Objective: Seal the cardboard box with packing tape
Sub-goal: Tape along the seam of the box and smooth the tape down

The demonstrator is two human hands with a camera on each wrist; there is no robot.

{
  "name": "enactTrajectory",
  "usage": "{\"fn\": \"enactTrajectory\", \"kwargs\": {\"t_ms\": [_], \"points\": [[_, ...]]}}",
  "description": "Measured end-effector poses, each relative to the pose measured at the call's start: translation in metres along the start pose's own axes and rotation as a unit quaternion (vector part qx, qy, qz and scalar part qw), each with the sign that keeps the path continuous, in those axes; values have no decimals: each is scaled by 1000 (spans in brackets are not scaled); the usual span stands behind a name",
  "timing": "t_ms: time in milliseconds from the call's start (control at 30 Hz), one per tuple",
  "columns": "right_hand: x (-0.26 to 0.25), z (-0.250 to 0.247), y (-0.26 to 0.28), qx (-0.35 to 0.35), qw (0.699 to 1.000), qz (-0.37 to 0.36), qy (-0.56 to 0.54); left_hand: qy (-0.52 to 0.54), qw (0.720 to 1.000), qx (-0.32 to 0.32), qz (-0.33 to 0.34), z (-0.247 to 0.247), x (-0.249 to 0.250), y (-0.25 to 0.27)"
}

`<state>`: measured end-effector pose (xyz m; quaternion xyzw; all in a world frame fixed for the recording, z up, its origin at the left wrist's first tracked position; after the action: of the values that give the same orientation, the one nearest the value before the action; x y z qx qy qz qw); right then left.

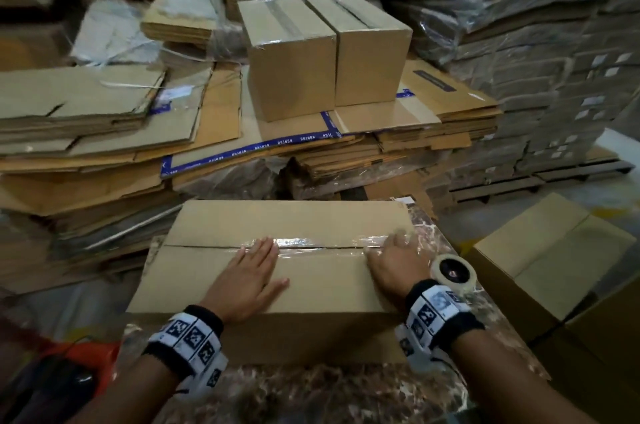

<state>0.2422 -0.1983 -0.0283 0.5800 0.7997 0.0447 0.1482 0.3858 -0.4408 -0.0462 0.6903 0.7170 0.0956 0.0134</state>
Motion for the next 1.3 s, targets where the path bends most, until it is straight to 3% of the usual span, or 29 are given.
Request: {"fn": "enactTrajectory", "kwargs": {"t_ms": [167, 300, 433, 533, 667, 833, 967, 1033, 1167, 1300], "points": [[-82, 40, 17, -40, 996, -83, 9, 4, 1000, 5, -11, 5, -1, -5], [-44, 30, 12, -41, 986, -150, 54, 13, 1000, 11, -3, 4, -3, -4], [6, 13, 13, 7, 997, -50, 53, 15, 1000, 21, -6, 4, 2, -5], [-29, 21, 13, -14, 1000, -7, 3, 14, 1000, 20, -19, 6, 9, -8], [-98, 43, 16, -40, 994, -106, 11, 9, 999, 18, -25, 8, 6, -9], [-58, 32, 6, -38, 982, -185, 27, 19, 997, 30, -62, 4, -38, -2], [-5, 20, -1, 16, 988, -141, 55, 15, 985, 57, -163, -2, -115, 25], [1, 17, -4, 26, 993, -90, 70, 7, 982, 58, -181, -1, -131, 33], [-47, 26, -5, -2, 1000, 9, 5, -8, 978, 60, -198, 4, -126, 27], [-113, 44, 0, -9, 998, -61, -3, -6, 978, 60, -201, 4, -118, 25]]}}
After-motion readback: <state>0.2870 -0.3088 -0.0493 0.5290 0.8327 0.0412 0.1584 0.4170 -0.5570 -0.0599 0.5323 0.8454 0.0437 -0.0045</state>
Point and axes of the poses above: each hand's wrist, its own y-axis away from the middle knuckle, its own z-axis out of the palm, x = y × z, the point moved 5 cm from there along -y, towards the middle knuckle, and after that the axes turned 1 degree about z, right-handed, at the moved point
